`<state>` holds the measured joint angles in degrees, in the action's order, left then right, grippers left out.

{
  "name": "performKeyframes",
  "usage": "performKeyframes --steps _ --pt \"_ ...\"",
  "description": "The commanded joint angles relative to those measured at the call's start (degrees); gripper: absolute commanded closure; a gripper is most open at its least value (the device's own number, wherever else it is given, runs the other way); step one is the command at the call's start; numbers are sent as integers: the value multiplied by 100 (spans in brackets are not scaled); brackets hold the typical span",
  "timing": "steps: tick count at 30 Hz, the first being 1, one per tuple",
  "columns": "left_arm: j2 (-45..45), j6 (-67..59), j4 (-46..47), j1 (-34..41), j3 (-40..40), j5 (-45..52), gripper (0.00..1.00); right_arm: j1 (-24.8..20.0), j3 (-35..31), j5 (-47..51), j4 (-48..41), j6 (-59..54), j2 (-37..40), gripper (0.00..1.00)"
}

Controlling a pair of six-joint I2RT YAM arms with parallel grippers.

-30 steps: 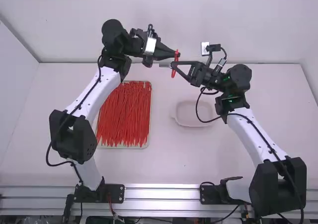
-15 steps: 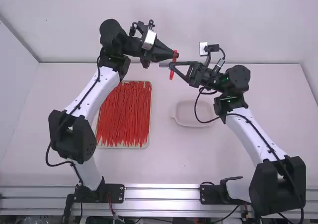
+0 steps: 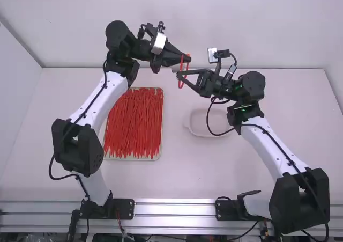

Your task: Fasten the cable tie

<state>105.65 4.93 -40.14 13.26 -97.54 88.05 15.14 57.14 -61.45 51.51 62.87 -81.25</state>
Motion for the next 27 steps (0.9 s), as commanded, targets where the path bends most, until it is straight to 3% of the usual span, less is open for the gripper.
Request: performKeyframes --steps 1,17,27 --pt "-42 -44 -39 -140 -52 96 98 -52 50 -120 35 33 -17 100" --pt "-42 -48 -42 -282 -52 90 98 192 52 0 37 33 -17 100" --pt "-42 -46 52 -275 -52 109 98 76 52 157 81 184 -17 100"
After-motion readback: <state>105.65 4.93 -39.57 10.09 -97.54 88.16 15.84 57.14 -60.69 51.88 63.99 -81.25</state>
